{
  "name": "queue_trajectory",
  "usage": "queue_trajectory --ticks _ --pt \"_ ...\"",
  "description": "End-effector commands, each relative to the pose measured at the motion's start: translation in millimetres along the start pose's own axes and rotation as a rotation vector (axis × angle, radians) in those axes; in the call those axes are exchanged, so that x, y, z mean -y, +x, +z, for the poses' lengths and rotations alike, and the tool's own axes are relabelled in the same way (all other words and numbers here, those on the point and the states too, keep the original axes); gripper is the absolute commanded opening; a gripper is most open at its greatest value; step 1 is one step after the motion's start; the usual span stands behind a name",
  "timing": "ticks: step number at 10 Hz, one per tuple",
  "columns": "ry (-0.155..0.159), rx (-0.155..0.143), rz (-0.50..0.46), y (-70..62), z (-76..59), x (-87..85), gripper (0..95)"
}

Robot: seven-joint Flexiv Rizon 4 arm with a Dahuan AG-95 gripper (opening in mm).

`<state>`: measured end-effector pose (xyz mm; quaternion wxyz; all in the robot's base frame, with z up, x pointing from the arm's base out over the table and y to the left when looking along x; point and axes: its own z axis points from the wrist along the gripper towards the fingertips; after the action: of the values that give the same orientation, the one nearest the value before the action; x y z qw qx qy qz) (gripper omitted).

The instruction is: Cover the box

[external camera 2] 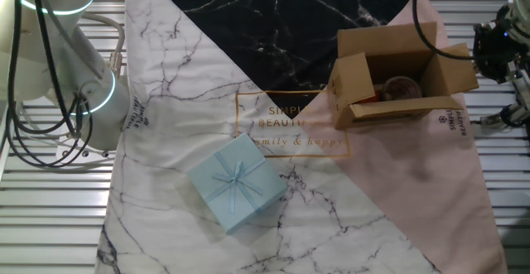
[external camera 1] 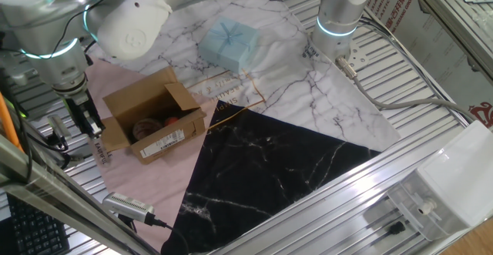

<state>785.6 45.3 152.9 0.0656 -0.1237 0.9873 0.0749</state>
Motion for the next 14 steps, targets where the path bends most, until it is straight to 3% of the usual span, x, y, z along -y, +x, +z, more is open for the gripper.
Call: queue_trajectory --ticks 1,14 --pt "-0.004 -0.014 0.000 0.4 -0.4 -0.3 0.0" --pt "-0.023 -0.067 -0.004 6.7 -0.4 -0.5 0.0"
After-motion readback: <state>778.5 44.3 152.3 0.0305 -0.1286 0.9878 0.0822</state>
